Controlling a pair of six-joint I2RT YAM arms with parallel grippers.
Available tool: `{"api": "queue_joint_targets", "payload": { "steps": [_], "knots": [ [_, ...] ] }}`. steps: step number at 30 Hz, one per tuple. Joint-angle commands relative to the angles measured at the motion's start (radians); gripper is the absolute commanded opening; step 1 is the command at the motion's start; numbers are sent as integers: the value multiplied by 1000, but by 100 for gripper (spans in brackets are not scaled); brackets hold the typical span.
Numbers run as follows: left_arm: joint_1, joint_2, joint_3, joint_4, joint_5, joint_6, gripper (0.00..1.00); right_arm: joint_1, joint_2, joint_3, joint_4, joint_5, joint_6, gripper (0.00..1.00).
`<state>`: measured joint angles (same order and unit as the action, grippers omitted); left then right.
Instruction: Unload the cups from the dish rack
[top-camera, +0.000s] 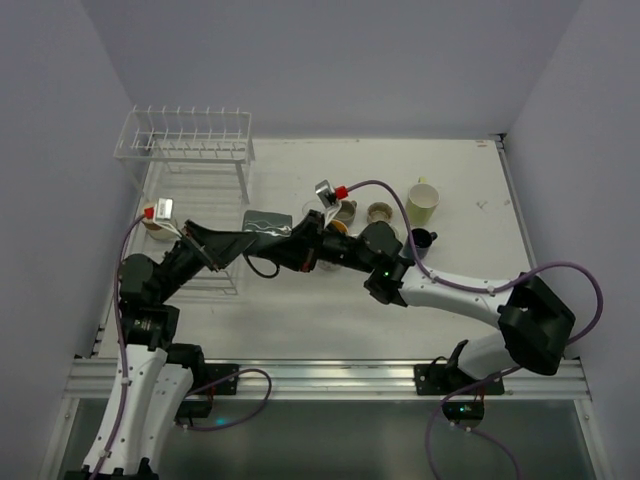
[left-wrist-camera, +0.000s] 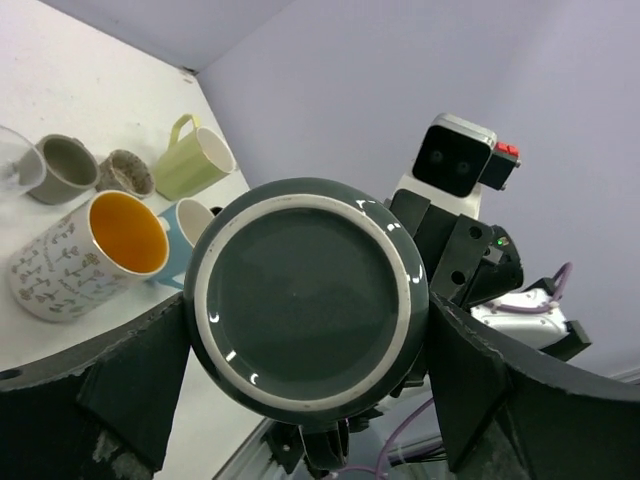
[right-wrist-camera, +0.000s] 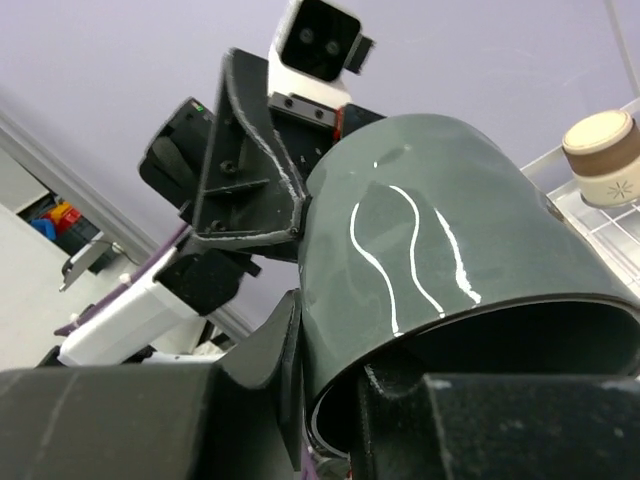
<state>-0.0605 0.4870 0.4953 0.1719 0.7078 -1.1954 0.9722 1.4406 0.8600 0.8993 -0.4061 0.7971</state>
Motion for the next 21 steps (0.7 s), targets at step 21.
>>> {"api": "queue_joint_targets", "payload": {
  "steps": [21],
  "knots": [
    [1,-73,324,-678,-933,835,100,26,518,867,-1502,414,-522,0]
  ]
}}
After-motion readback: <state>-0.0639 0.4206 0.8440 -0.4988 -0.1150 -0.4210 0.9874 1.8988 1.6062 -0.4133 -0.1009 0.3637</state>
